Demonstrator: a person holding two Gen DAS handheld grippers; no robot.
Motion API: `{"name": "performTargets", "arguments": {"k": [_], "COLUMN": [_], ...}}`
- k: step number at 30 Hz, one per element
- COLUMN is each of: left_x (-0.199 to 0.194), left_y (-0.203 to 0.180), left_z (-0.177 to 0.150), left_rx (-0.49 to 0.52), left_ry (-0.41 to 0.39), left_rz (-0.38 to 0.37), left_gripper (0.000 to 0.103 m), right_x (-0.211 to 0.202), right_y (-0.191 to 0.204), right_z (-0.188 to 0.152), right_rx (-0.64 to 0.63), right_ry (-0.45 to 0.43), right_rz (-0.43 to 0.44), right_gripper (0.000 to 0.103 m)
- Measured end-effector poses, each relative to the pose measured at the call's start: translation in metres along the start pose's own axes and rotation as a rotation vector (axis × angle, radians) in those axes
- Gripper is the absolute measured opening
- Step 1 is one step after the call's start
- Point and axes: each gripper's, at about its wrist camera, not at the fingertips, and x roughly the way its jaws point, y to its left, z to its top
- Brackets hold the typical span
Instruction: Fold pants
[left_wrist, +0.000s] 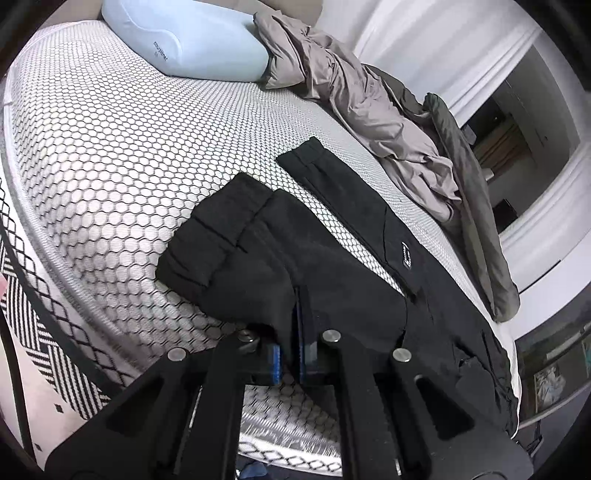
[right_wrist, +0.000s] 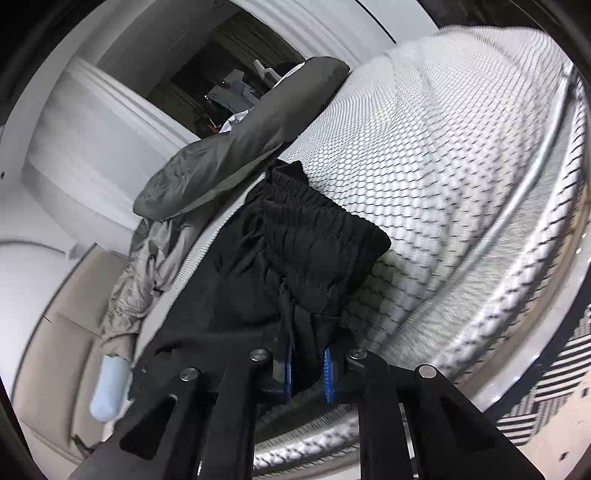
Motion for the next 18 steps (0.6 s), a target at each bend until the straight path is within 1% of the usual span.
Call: {"name": "performTargets", "arguments": {"k": [4,8,10,14,18], "left_x": [-0.01,-0.021,-0.023,-0.025,-0.009], "left_y": [-0.002,-0.008,-0.012,-0.028,-0.061], "left_z": [0.006,0.019,0.027,0.05,0.083], "left_rx": [0.004,0.003,-0.003,0.014,0.055], "left_ry": [-0.025,-0.058,-0.069,-0.093,-0.117], "left_rz": [-0.033,-0.061,-0.066,-0.063,-0.032], "left_gripper": [0.003,0.002,0.002,0.002,0.002], "right_x": [-0.009,-0.015,-0.018,-0.025,-0.014], "right_y": [0.017,0.053,0.07,0.096,0.128], "right_z": [0.009,0.031,0.042,0.057,0.078], "right_rx": [-0.041,-0.076,-0.087,-0.109,-0.15], "right_ry": [-0.007,-0.053,-0.078,-0.136,-0.23], "right_rz": [-0.024,-0.01,-0.025,-0.044,-0.077], "right_gripper": [0.011,0.011,0.011,0.01,0.01]}}
